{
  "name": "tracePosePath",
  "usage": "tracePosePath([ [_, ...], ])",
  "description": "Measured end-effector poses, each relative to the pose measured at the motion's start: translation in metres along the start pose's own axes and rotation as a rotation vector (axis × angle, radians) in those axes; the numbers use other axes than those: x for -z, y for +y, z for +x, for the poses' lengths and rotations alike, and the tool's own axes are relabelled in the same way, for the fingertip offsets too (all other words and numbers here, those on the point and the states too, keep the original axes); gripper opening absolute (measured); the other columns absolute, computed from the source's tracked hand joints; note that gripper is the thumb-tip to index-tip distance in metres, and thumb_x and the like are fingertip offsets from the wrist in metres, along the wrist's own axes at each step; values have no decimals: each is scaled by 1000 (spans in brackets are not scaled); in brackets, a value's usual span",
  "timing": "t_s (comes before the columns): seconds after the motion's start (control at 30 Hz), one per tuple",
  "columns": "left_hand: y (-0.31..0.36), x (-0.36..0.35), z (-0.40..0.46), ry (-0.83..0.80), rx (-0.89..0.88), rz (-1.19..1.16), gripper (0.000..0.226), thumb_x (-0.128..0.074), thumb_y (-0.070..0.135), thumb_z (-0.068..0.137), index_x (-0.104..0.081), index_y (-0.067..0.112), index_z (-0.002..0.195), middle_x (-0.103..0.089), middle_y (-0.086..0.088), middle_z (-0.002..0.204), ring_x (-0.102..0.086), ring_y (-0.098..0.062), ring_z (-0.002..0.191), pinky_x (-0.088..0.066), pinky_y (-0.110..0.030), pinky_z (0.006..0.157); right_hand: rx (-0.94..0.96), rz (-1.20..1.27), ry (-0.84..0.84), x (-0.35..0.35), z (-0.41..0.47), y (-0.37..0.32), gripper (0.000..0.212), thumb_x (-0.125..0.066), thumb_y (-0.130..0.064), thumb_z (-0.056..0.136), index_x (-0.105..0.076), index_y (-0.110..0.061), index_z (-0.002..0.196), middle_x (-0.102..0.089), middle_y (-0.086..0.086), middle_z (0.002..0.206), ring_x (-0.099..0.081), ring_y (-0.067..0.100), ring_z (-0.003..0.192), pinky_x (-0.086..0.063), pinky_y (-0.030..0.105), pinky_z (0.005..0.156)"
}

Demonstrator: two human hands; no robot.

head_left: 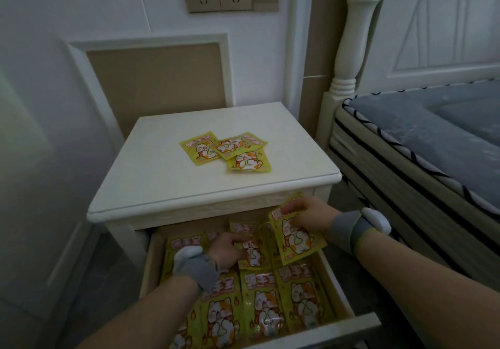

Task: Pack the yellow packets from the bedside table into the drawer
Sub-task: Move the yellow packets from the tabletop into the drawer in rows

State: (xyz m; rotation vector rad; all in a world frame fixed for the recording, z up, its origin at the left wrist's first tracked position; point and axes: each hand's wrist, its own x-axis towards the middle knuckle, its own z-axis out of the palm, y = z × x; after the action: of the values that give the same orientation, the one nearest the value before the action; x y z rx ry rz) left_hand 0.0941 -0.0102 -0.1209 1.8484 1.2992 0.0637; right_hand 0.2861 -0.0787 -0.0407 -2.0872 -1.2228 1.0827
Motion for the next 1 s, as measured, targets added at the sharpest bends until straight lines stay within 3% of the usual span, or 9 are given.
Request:
tracePosePath([
  [0.1,-3,1,-1,-76,-45,151,50,-63,13,89,-51,21,136,-40,-1,149,-48,-21,130,-45,-25,99,10,-33,-4,-2,2,0,34,-54,-1,89,-64,-17,117,-56,6,111,-60,22,98,-52,30,87],
  [0.17,-7,1,-1,-54,-96,310,51,-59,12,90,-49,27,138,-43,-2,147,-46,-22,131,-42,-27,104,8,-64,-5,-2,4,0,34,-54,-2,90,-64,-17,118,-57,8,121,-60,25,107,-52,31,88],
  [0.33,-5,2,-7,-20,-124,575,50,-47,19,95,-42,39,140,-43,-13,136,-48,-32,121,-44,-30,96,2,-82,-19,-3,7,2,33,-54,-4,91,-63,-18,119,-54,9,128,-58,26,113,-49,26,83],
  [0.57,20,30,-20,-34,-174,536,47,-47,19,94,-45,30,139,-48,-7,142,-51,-25,125,-43,-28,99,10,-103,-2,-18,25,18,36,-54,-3,90,-61,-19,121,-48,9,134,-56,27,113,-51,27,82],
  [0.67,26,46,-29,-103,-162,498,40,-48,22,95,-53,25,134,-51,0,140,-54,-20,120,-43,-24,94,-13,-157,-12,-33,38,25,41,-54,-4,88,-57,-20,126,-40,10,140,-49,29,123,-51,31,93],
  [0.77,24,59,-40,-157,-166,496,37,-48,28,96,-56,24,131,-53,1,138,-55,-18,118,-38,-16,85,7,-246,-11,-51,54,28,45,-52,-9,88,-53,-24,131,-24,8,152,-22,30,143,-32,39,114],
  [0.83,26,62,-43,-176,-162,503,37,-48,30,96,-56,23,132,-54,1,137,-54,-17,119,-35,-15,84,26,-363,12,-54,58,34,50,-50,-13,88,-46,-22,138,-25,6,154,-12,30,145,-19,36,119],
  [0.93,25,67,-48,-211,-179,516,35,-47,30,97,-60,19,127,-56,2,134,-54,-17,118,-39,-19,90,90,-486,149,-64,59,43,49,-50,-18,87,-48,-15,137,-31,14,152,-18,34,143,-21,31,117],
  [1.0,22,71,-52,-229,-187,514,33,-48,30,96,-64,17,122,-60,1,129,-57,-17,114,-41,-22,90,70,-499,176,-74,56,44,50,-46,-23,86,-48,-13,135,-27,19,152,-25,38,139,-29,35,114],
])
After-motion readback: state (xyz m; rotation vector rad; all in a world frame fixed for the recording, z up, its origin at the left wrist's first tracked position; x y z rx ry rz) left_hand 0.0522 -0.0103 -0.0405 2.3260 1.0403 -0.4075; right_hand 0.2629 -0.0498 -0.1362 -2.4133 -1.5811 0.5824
